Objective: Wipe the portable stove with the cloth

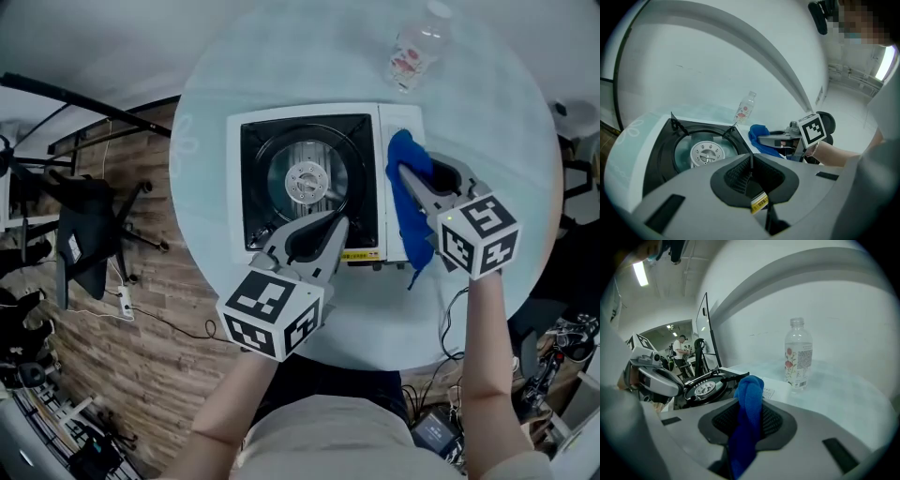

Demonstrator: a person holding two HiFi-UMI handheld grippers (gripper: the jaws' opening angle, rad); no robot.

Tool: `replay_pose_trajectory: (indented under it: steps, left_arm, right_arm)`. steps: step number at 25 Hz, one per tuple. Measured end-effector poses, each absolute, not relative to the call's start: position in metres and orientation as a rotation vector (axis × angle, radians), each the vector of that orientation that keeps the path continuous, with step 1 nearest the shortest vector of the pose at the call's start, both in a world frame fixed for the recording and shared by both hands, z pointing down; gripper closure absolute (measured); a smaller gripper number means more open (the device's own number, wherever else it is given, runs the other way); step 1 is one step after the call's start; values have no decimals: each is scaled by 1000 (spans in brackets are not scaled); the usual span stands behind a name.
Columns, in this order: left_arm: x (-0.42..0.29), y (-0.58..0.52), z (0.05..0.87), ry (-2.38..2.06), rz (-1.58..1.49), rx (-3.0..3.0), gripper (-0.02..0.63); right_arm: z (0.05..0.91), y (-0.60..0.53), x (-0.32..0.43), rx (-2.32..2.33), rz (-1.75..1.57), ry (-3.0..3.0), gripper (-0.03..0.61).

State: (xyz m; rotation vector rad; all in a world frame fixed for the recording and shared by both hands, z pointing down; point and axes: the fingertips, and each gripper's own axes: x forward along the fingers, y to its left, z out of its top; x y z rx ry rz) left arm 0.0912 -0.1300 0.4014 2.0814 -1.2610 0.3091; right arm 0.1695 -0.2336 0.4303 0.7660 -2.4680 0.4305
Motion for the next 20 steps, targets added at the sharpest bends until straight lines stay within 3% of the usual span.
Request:
replay_pose_trajectory:
  steps: [20]
  left_arm:
    - [80, -80, 404, -1106, 349, 2132, 581]
  right_arm:
    - [433, -179, 191, 995, 478, -2359, 479]
